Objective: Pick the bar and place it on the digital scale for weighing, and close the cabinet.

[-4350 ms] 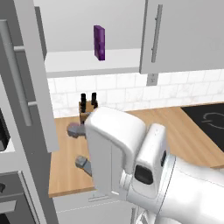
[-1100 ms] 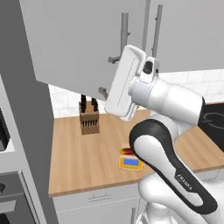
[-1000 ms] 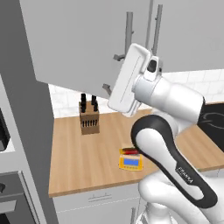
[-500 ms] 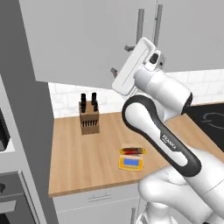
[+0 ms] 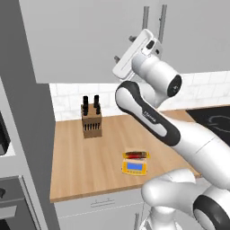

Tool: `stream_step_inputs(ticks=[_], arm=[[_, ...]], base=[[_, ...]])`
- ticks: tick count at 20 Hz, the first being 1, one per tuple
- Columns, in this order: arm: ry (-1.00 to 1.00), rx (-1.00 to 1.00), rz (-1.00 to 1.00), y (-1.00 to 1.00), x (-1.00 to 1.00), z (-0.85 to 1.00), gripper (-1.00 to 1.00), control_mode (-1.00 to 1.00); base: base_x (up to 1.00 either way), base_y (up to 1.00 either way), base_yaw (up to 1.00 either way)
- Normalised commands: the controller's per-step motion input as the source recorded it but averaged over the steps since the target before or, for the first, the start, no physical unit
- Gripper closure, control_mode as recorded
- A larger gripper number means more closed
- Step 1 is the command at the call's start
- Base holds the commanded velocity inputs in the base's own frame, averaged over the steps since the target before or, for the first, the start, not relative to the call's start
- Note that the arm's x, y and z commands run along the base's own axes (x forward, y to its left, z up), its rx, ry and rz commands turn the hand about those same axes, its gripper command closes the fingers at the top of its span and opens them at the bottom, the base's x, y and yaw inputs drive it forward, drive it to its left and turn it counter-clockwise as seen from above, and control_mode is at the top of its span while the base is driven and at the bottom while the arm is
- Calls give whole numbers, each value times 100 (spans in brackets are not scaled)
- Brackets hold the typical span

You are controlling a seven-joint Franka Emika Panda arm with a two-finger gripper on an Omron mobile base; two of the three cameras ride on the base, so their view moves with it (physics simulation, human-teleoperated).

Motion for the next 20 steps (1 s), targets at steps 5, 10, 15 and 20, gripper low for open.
stream_step_inputs(ticks=[5, 10, 15, 20], arm=[[7, 2, 0, -2, 99, -1, -100, -100], [0, 0, 0, 0, 92, -9, -100, -100], [0, 0, 0, -2, 62, -19, -100, -100], [0, 16, 0, -76, -21, 10, -100, -100]], base=[[0, 0, 0], [0, 0, 0], [0, 0, 0], [0, 0, 0]])
